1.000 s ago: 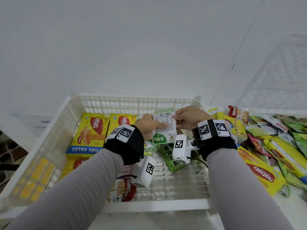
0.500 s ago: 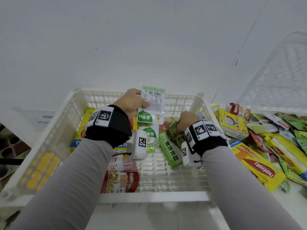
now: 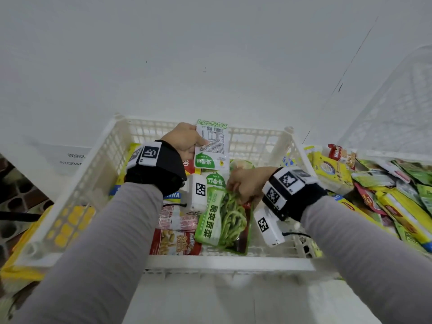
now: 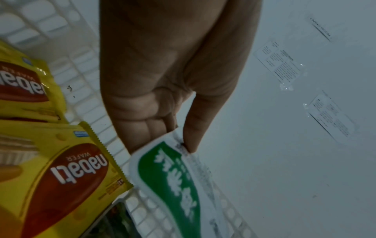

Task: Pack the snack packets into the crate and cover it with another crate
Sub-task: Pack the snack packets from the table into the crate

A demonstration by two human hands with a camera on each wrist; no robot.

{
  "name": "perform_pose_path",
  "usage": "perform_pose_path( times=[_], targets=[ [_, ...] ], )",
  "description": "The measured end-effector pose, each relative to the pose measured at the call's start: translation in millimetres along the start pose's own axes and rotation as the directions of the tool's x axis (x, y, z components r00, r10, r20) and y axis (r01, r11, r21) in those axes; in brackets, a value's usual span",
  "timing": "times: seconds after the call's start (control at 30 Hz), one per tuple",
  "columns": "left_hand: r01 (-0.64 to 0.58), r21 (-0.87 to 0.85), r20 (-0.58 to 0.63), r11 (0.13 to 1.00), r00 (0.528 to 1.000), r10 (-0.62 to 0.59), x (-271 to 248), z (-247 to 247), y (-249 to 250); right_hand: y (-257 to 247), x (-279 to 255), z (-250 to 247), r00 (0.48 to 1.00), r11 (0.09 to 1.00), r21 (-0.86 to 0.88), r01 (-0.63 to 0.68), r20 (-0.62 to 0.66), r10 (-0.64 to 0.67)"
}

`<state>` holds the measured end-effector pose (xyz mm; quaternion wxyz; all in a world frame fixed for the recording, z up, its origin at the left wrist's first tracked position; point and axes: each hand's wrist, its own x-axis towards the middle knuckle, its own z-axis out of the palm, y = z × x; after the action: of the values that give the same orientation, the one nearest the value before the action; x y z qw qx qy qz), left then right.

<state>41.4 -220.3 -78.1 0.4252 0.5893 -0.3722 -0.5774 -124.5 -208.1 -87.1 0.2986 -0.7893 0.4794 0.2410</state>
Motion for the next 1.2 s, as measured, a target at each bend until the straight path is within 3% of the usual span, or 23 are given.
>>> perform_pose_path(
  times=[0.13, 0.3, 0.43, 0.53, 0.6, 0.67, 0.77, 0.83, 0.93, 1.0, 1.03, 1.1, 1.13, 1.2],
  targets=[
    [0.013, 0.017, -0.003, 1.0, 1.0, -0.012, 1, 0, -1, 4, 6, 7, 0.994, 0.999, -0.036, 0.016, 0.108, -0.012],
    [-0.012, 0.028, -0.039, 1.0, 0.999, 0.013, 0, 2, 2, 2, 11, 15, 0.99, 0.997, 0.07, 0.014, 0.141, -0.023],
    [-0.018, 0.051, -0.045, 0.999, 0.999, 0.02, 1, 6, 1, 0, 22, 26, 0.999, 0.999, -0.034, -0.032, 0.007, 0.033],
    [-0.012, 0.082, -0.047, 0.997, 0.999, 0.016, 0, 8, -1, -3, 24, 30, 0.985, 0.984, -0.16, -0.082, -0.164, 0.055],
    [-0.012, 0.101, -0.049, 0.995, 0.999, 0.018, 1, 9, -2, -3, 22, 30, 0.979, 0.977, -0.194, -0.082, -0.197, 0.043],
    [-0.014, 0.09, -0.05, 0.996, 0.999, 0.019, 2, 11, -4, 1, 17, 23, 0.983, 0.989, -0.137, -0.056, -0.18, 0.031],
    [-0.016, 0.087, -0.061, 0.996, 0.998, 0.021, 5, 15, -8, 20, 10, 3, 0.98, 0.987, 0.155, -0.047, -0.185, 0.076],
    [-0.028, 0.106, -0.044, 0.994, 0.999, 0.033, 7, 21, -12, 34, 8, -7, 0.946, 0.889, 0.456, -0.036, -0.27, 0.177],
    [-0.067, 0.093, 0.047, 0.993, 0.997, 0.063, 6, 35, -18, 44, 8, -12, 0.901, 0.588, 0.804, 0.091, -0.317, 0.295],
    [-0.105, 0.102, 0.101, 0.989, 0.99, 0.095, 4, 45, -25, 46, 8, -13, 0.917, 0.431, 0.891, 0.146, -0.285, 0.28],
    [-0.133, 0.135, 0.124, 0.982, 0.985, 0.116, 5, 50, -29, 47, 9, -13, 0.915, 0.439, 0.885, 0.155, -0.297, 0.274],
    [-0.219, 0.298, 0.18, 0.929, 0.969, 0.171, 6, 59, -36, 48, 10, -12, 0.881, 0.581, 0.805, 0.124, -0.359, 0.309],
    [-0.286, 0.459, 0.223, 0.841, 0.953, 0.203, 6, 61, -40, 51, 10, -12, 0.847, 0.68, 0.729, 0.078, -0.409, 0.341],
    [-0.418, 0.783, 0.342, 0.46, 0.908, 0.244, 7, 62, -48, 56, 11, -9, 0.772, 0.809, 0.586, -0.046, -0.493, 0.401]
  ],
)
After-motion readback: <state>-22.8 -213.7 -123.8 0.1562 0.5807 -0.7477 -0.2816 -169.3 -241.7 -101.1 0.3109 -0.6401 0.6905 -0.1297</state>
